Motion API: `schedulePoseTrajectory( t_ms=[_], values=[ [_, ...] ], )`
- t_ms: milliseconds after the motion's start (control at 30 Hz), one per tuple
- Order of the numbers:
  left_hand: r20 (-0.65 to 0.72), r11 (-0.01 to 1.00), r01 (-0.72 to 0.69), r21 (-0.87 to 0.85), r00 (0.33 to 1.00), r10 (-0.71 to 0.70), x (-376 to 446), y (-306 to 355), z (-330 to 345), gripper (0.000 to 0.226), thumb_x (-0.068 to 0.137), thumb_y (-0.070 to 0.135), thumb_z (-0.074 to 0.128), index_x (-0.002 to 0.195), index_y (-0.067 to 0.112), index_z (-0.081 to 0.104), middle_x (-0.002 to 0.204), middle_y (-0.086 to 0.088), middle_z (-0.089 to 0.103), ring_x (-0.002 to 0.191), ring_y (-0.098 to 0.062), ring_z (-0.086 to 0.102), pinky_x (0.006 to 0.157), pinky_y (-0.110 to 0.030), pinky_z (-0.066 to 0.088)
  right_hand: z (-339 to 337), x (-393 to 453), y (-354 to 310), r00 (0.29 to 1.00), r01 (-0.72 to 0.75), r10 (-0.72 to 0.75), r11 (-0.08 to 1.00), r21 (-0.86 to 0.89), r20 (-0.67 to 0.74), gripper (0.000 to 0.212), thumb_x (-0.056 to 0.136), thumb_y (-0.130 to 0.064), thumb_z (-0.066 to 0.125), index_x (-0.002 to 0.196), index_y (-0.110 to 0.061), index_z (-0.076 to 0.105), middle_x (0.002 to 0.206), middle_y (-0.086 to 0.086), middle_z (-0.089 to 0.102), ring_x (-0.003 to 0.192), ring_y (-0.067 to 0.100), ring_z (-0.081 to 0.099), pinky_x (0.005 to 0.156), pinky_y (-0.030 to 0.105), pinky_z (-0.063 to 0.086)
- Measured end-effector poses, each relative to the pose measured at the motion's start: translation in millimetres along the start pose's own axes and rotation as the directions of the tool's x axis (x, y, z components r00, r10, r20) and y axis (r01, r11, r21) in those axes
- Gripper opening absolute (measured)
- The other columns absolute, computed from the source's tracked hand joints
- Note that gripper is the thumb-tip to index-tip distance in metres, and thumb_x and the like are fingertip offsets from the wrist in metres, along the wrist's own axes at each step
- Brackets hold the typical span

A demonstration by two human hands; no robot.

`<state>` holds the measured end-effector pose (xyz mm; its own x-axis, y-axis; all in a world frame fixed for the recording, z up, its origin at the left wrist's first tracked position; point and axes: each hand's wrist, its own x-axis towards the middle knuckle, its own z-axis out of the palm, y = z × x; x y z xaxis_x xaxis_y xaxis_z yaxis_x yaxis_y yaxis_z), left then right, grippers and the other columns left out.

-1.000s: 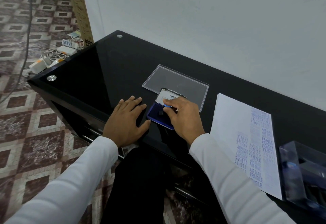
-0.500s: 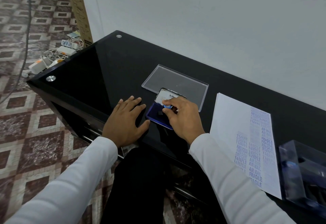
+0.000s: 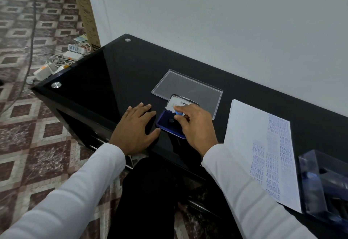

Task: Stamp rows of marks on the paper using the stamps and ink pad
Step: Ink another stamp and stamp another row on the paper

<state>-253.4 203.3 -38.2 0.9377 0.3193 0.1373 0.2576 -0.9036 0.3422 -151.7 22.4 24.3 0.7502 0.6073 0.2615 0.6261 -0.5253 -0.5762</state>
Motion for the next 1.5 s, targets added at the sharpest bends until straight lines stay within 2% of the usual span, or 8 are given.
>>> schedulePoseTrajectory(
  t_ms=[267,400,567,867,1033,1133,1267,1500],
  values=[
    [-0.029,0.991,-0.030,-0.133,0.999,0.026,8,41,-4,0.065,0.093,0.053,0.059,0.149,0.025,0.044,0.160,0.001,0.035,0.149,-0.019,0.028,0.124,-0.045,0.018,-29,-15,15,0.991,-0.012,0.020,0.998,0.060,-0.129,0.031,0.091,-0.020,0.070,0.122,-0.015,0.070,0.112,-0.001,0.069,0.098,0.009,0.062,0.091,0.020,0.052],
    [-0.029,0.987,-0.093,-0.130,0.996,0.090,18,71,2,0.066,0.090,0.059,0.053,0.146,0.025,0.048,0.157,0.001,0.039,0.146,-0.019,0.032,0.124,-0.045,0.020,-51,-27,41,0.978,-0.028,0.040,0.998,0.061,-0.206,0.026,0.089,-0.018,0.072,0.115,-0.016,0.074,0.105,-0.003,0.070,0.091,0.006,0.063,0.089,0.017,0.051],
    [-0.014,0.972,-0.163,-0.168,0.986,0.163,29,121,14,0.073,0.085,0.066,0.046,0.145,0.026,0.049,0.155,0.004,0.039,0.143,-0.020,0.034,0.116,-0.044,0.036,-83,-49,72,0.959,-0.112,0.125,0.992,0.066,-0.254,0.026,0.090,-0.018,0.072,0.115,-0.017,0.073,0.104,-0.003,0.070,0.084,0.003,0.061,0.082,0.007,0.047],
    [0.044,0.933,-0.295,-0.204,0.950,0.310,49,194,46,0.064,0.093,0.054,0.058,0.149,0.024,0.046,0.162,0.002,0.032,0.151,-0.020,0.022,0.124,-0.046,0.020,-135,-75,120,0.909,-0.293,0.299,0.954,0.063,-0.289,0.029,0.092,-0.024,0.069,0.120,-0.018,0.070,0.116,-0.002,0.069,0.092,0.010,0.065,0.094,0.028,0.055],
    [0.061,0.922,-0.313,-0.229,0.941,0.334,60,217,58,0.061,0.095,0.050,0.059,0.149,0.025,0.045,0.162,0.003,0.032,0.152,-0.020,0.020,0.122,-0.042,0.019,-149,-77,140,0.892,-0.331,0.329,0.942,0.049,-0.311,0.027,0.092,-0.022,0.070,0.119,-0.018,0.071,0.114,-0.004,0.068,0.088,0.004,0.062,0.082,0.001,0.040],
    [0.084,0.924,-0.294,-0.243,0.943,0.322,65,226,64,0.060,0.095,0.052,0.057,0.149,0.030,0.044,0.164,0.006,0.028,0.153,-0.019,0.016,0.122,-0.044,0.019,-151,-77,149,0.892,-0.334,0.325,0.942,0.026,-0.315,0.028,0.091,-0.022,0.071,0.119,-0.018,0.071,0.113,-0.003,0.069,0.088,0.005,0.062,0.081,0.000,0.040],
    [0.096,0.927,-0.302,-0.223,0.940,0.329,74,231,73,0.060,0.096,0.054,0.055,0.150,0.033,0.042,0.165,0.008,0.024,0.154,-0.018,0.012,0.118,-0.035,0.008,-151,-75,158,0.891,-0.336,0.325,0.942,0.019,-0.318,0.028,0.091,-0.022,0.071,0.119,-0.018,0.072,0.113,-0.004,0.069,0.088,0.005,0.063,0.084,0.009,0.046],
    [0.114,0.923,-0.333,-0.193,0.927,0.358,87,225,89,0.060,0.096,0.058,0.052,0.149,0.034,0.043,0.165,0.007,0.024,0.155,-0.019,0.011,0.118,-0.035,0.003,-146,-69,167,0.897,-0.350,0.332,0.937,-0.008,-0.292,0.029,0.091,-0.022,0.071,0.119,-0.017,0.072,0.113,-0.003,0.069,0.086,0.004,0.059,0.077,-0.003,0.035]
  ],
)
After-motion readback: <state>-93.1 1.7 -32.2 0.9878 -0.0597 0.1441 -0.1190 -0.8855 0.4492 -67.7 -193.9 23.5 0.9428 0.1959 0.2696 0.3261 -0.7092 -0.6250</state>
